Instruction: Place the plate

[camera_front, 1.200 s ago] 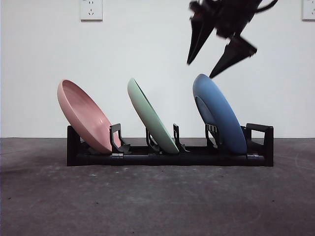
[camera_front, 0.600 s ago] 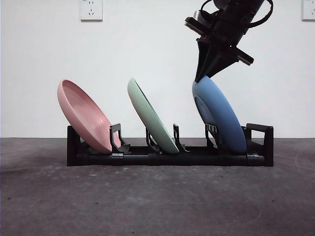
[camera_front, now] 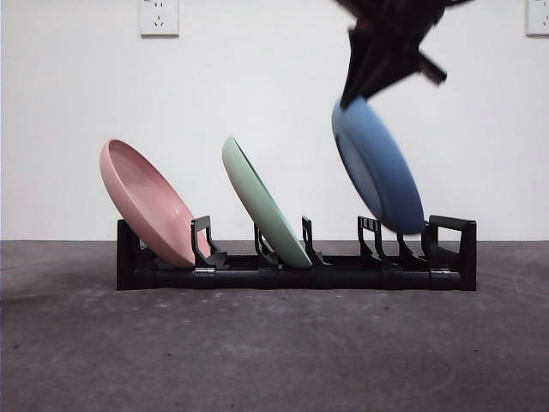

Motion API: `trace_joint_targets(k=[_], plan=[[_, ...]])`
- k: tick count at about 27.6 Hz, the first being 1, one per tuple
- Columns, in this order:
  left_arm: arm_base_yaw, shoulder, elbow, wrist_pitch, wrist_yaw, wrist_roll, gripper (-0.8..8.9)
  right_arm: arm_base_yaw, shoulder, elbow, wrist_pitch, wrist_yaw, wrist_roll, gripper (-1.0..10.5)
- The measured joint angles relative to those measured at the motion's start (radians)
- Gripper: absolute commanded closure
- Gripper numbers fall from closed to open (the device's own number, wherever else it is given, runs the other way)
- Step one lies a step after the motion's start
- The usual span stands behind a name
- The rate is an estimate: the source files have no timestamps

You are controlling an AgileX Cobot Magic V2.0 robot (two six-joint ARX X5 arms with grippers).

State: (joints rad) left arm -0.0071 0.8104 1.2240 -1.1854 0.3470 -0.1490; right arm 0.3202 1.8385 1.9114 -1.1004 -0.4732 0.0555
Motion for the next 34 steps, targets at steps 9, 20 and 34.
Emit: trace_joint_targets(k=[9,20,34], plan=[[0.0,0.0,0.0,0.016,0.0,0.0,4.69,0.064,-0.189,0.0,-0.049,-0.062,-0.047,9.3],[0.0,0.0,0.0,0.023,0.0,0.0,4.69,0.347,-0.371,-0.104,-0.075,0.314,-0.105,9.3],[0.0,0.0,0.0,0.049,0.0,0.0,4.69,0.774,-0.575,-0.531,0.067,0.743,-0.091,9.3]])
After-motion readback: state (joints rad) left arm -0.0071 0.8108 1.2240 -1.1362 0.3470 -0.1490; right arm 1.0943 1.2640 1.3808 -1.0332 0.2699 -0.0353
